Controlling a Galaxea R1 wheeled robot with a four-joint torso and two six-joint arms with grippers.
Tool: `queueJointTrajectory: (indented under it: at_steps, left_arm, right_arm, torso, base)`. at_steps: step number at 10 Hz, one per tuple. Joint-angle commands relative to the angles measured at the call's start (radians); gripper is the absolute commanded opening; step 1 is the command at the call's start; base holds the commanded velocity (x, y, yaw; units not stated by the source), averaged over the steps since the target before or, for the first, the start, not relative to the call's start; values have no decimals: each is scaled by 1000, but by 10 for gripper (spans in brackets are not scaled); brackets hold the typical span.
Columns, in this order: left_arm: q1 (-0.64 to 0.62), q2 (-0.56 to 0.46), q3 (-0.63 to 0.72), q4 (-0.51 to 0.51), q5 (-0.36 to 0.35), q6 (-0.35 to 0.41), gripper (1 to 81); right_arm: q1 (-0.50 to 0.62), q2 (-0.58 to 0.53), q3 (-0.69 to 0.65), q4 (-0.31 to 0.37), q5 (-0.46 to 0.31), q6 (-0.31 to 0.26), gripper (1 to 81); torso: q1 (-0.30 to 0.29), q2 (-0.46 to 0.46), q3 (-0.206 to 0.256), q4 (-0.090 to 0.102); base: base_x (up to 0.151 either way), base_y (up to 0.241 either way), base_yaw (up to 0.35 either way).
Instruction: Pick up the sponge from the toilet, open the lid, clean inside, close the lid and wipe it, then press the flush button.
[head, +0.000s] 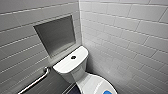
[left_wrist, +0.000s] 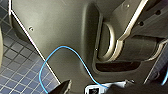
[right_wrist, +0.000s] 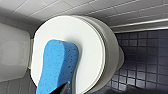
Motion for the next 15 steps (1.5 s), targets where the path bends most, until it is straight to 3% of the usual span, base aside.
queueJointTrajectory:
  at_steps: [1,2,3,6,10,15]
  left_arm:
    - [23,-4,4,1,78,8,811]
    - [22,-2,4,0,78,8,811]
    - [23,-2,4,0,78,6,811]
    - [23,-2,4,0,78,6,811]
    - [23,2,1,1,78,6,811]
    - [22,7,-4,1,78,9,811]
  right_arm:
    - [84,-32,26,-3,-42,7,811]
    - [98,-29,31,-3,-44,5,811]
    - [118,-26,36,-3,-48,5,811]
    - [165,32,22,-3,-64,5,811]
    - [162,188,-145,-8,-124,5,811]
    - [207,210,-165,-5,-147,5,811]
  torso:
    - [63,-98,-91,0]
    - [84,-131,-57,0]
    - [42,-66,-51,0]
    - [63,-95,-68,0]
    - [63,-94,-69,0]
    - [63,-94,-69,0]
  base:
    - [0,0,0]
    - [0,0,0]
    - [0,0,0]
    - [0,0,0]
    - [0,0,0]
    - [0,0,0]
